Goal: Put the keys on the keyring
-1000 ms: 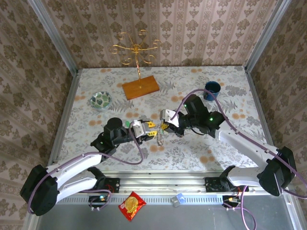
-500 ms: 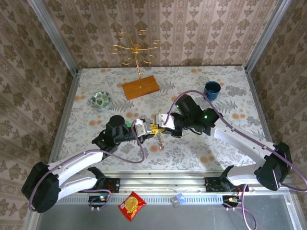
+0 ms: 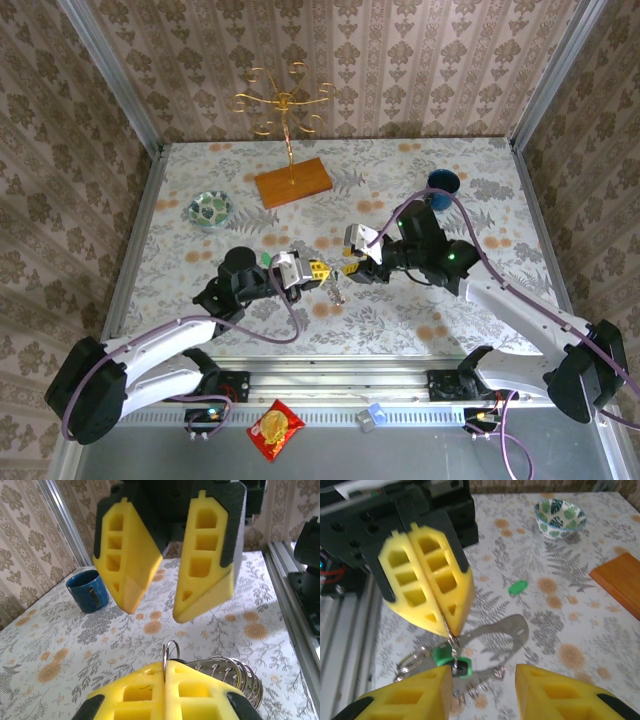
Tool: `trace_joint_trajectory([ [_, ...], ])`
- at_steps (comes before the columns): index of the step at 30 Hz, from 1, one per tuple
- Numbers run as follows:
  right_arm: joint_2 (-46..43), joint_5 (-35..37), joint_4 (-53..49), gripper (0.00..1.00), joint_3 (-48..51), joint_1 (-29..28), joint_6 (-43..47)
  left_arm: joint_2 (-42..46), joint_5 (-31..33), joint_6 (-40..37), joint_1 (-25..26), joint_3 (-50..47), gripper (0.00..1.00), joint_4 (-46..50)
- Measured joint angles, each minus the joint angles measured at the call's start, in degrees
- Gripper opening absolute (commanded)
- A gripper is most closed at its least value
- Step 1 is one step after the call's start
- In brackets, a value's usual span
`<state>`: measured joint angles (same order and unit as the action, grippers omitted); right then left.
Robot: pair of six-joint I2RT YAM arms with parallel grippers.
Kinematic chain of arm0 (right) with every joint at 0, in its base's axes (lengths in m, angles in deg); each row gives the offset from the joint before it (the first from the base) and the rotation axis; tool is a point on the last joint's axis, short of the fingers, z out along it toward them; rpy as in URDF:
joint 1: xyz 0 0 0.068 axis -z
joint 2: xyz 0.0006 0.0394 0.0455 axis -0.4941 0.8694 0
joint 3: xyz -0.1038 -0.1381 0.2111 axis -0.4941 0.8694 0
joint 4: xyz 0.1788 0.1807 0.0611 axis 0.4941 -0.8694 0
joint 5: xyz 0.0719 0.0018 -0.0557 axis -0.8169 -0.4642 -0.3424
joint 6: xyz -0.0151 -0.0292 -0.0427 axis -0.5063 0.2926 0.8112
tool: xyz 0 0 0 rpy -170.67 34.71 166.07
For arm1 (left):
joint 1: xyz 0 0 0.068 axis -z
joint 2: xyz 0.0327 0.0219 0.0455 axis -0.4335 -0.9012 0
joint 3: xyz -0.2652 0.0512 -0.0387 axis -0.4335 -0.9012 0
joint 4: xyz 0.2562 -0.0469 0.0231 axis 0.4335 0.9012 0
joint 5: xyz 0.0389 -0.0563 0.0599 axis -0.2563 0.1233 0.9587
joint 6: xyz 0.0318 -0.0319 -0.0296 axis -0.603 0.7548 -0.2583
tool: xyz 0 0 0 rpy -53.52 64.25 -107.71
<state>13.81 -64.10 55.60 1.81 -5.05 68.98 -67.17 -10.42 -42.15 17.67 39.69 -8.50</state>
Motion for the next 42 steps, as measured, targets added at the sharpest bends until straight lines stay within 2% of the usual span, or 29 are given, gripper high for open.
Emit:
trace_joint_trajectory([
  [5,0.17,-2.99,4.57,0.38,1.60,0.00,-3.74,-0.52,-0.02,3.04,0.00,-1.79,0.00,-5.66],
  [15,2.40,-5.53,9.27,0.29,1.90,0.00,-6.29,-1.40,-0.20,6.43,0.00,-2.10,0.00,-12.07],
  [19,2.49,-5.92,9.86,0.18,1.95,0.02,-6.93,-3.63,-0.96,8.35,-0.33,-2.14,0.00,-15.37],
  [22,2.49,-6.80,10.14,0.02,2.14,0.00,-7.13,-4.28,-0.90,9.25,-0.44,-2.23,0.00,-16.65],
  [25,2.47,-7.02,10.08,0.00,2.16,0.00,-6.62,-4.28,-0.92,9.70,-0.66,-2.49,0.01,-17.14],
  [27,2.47,-7.02,9.73,0.00,2.16,0.02,-5.90,-4.28,-0.90,9.70,-0.66,-2.51,0.17,-17.07],
  [31,2.47,-6.62,5.84,0.00,1.55,-0.11,-3.43,-3.15,-0.07,9.16,-0.63,-2.51,0.33,-15.47],
  [42,5.31,1.49,-11.41,0.00,-9.40,-2.05,8.24,1.01,1.77,-0.24,-0.59,3.85,0.42,5.70],
])
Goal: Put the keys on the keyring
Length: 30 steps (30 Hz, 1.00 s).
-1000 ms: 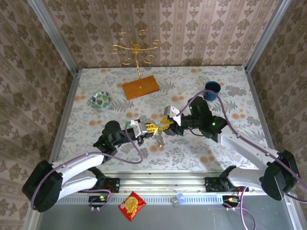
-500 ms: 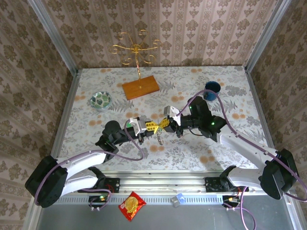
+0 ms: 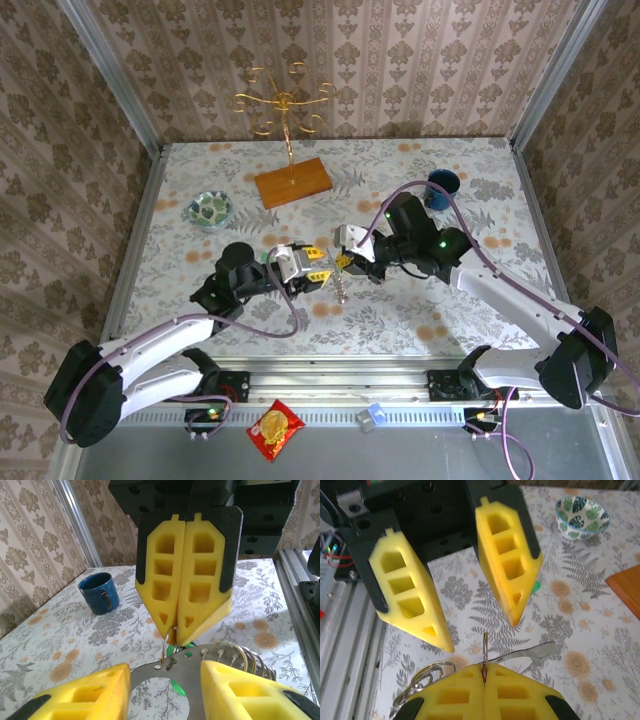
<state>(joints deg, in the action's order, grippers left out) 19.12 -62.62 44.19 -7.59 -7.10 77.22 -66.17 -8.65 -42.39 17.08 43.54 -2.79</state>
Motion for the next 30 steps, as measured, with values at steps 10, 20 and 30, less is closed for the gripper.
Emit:
trace_joint_trajectory([
  [10,2.78,4.90,-7.85,0.00,-5.11,-2.84,5.16,-0.68,0.17,-5.16,0.00,3.50,0.40,9.33],
  [20,4.70,7.50,-9.81,0.00,-7.58,-5.55,6.95,-0.92,-0.39,-6.78,0.00,4.92,0.26,12.24],
  [30,4.31,8.20,-8.17,0.26,-6.93,-5.18,5.40,-1.46,-1.99,-8.02,0.07,5.46,0.00,13.81],
])
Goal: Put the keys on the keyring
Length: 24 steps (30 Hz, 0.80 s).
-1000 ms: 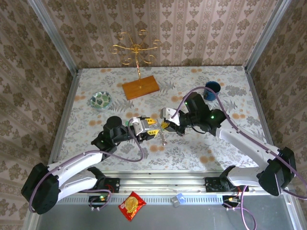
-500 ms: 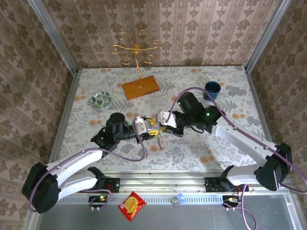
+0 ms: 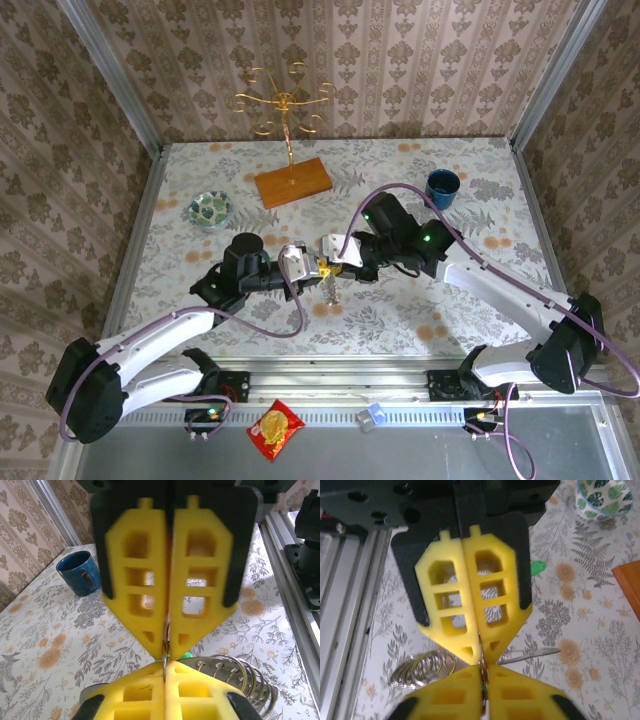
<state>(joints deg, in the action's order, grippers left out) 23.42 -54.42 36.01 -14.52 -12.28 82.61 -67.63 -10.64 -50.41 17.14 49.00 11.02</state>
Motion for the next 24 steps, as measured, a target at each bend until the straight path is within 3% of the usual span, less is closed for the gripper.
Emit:
trace_joint_trajectory([
  [2,-1.68,-1.68,2.73,0.33,2.19,1.18,-1.75,0.00,0.02,0.00,0.00,-0.02,0.00,0.04],
  [10,-8.04,-5.25,10.32,0.35,10.84,5.53,-8.59,0.00,0.04,1.03,0.00,-1.40,0.00,-3.58],
  [24,-7.41,-9.16,14.78,0.27,11.47,5.53,-14.82,0.00,0.48,1.97,0.26,-2.43,0.00,-6.91],
])
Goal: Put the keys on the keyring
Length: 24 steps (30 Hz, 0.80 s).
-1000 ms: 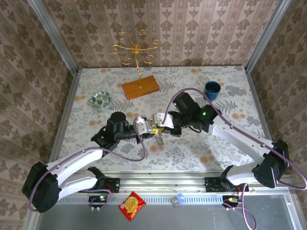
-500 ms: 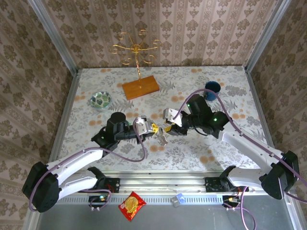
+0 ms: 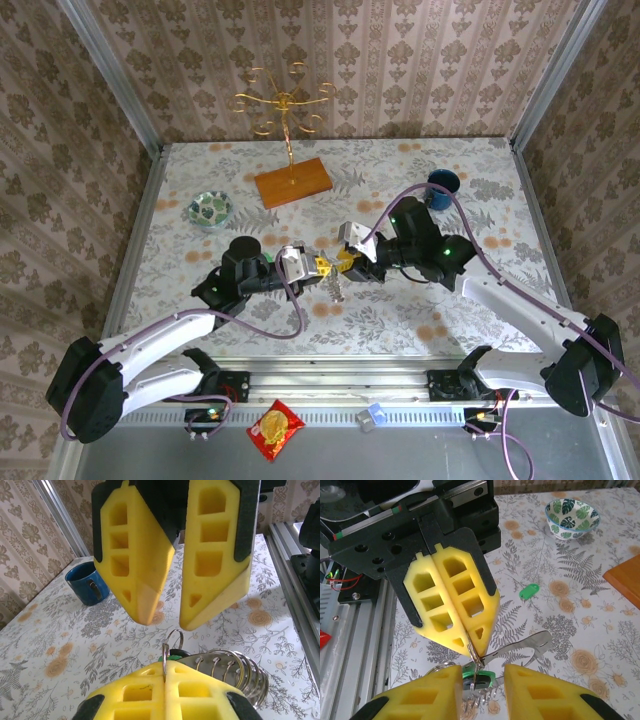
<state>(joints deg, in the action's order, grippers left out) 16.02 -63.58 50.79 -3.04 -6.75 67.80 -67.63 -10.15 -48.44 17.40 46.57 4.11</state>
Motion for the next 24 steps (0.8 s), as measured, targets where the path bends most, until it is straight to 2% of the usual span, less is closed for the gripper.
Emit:
trace_joint_trajectory([
  [4,0.59,-0.11,-0.07,0.21,0.00,0.00,-0.02,0.00,0.20,0.00,0.00,-0.02,0.00,-0.35],
  [12,1.62,-0.20,-0.87,0.00,0.00,0.00,0.15,0.00,0.44,0.04,0.00,-0.63,0.00,-1.20],
  [24,3.06,-1.07,-0.68,0.00,0.00,0.85,-0.83,-0.07,0.39,2.67,0.00,-1.64,0.00,-4.26],
])
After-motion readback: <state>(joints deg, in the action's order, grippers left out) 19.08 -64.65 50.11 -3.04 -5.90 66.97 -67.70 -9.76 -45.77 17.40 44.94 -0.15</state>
